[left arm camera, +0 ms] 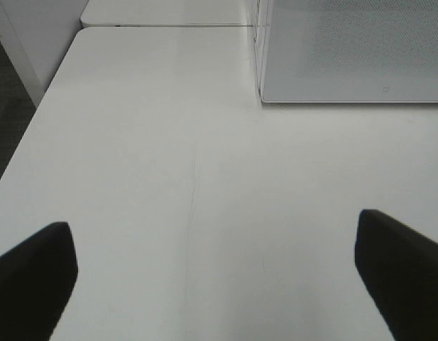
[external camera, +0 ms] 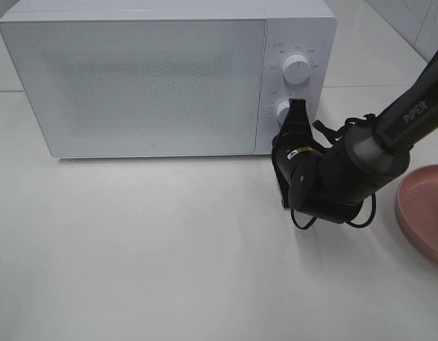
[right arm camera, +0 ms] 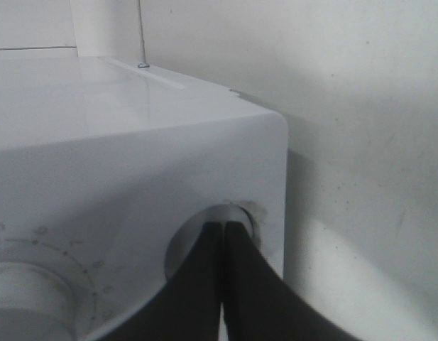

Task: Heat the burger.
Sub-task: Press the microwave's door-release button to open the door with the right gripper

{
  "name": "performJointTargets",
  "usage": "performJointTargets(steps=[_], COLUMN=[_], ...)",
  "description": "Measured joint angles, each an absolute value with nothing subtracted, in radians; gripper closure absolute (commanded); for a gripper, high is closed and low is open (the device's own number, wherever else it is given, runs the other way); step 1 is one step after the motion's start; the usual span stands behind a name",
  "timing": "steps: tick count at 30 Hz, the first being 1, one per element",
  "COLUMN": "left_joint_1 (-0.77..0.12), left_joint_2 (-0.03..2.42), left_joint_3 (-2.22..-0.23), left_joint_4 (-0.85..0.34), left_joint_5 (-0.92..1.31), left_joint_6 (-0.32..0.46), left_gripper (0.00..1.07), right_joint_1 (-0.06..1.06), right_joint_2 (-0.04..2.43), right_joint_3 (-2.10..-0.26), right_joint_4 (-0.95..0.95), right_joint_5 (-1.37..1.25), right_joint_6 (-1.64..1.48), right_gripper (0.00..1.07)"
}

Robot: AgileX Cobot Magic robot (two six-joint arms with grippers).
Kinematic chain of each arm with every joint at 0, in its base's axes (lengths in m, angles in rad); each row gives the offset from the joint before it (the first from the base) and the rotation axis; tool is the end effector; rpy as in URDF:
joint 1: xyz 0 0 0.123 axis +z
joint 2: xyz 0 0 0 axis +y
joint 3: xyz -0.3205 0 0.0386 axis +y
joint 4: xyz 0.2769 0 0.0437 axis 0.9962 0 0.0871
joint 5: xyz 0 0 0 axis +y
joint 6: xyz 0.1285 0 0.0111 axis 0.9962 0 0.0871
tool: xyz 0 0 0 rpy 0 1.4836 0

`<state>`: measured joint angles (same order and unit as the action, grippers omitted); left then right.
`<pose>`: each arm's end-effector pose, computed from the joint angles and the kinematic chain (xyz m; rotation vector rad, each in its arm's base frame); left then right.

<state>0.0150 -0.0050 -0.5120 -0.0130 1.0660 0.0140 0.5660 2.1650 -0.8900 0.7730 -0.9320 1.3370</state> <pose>0.0138 -0.0013 0.2773 -0.0002 2.0325 0.0027 0.4029 0.1704 0.0711 1.5395 1.3659 1.0105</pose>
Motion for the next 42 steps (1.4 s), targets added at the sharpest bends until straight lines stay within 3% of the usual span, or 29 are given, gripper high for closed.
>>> performJointTargets(steps=[25,42], left_joint_1=[0.015,0.015], left_joint_2=[-0.005,-0.005], left_joint_3=[-0.512,-0.512], left_joint_4=[-0.013,-0.013], left_joint_5=[1.066,1.066], left_joint_6=[0.014,0.014], left_gripper=[0.04,0.04], right_joint_1=[0.568,0.553], right_joint_2=[2.197,2.094], right_joint_3=[-0.953,-0.897], right_joint_4=[0.827,0.818], right_joint_5=[-0.924,-0.809], right_joint_6=[1.298,1.288], right_gripper=[1.07,1.07])
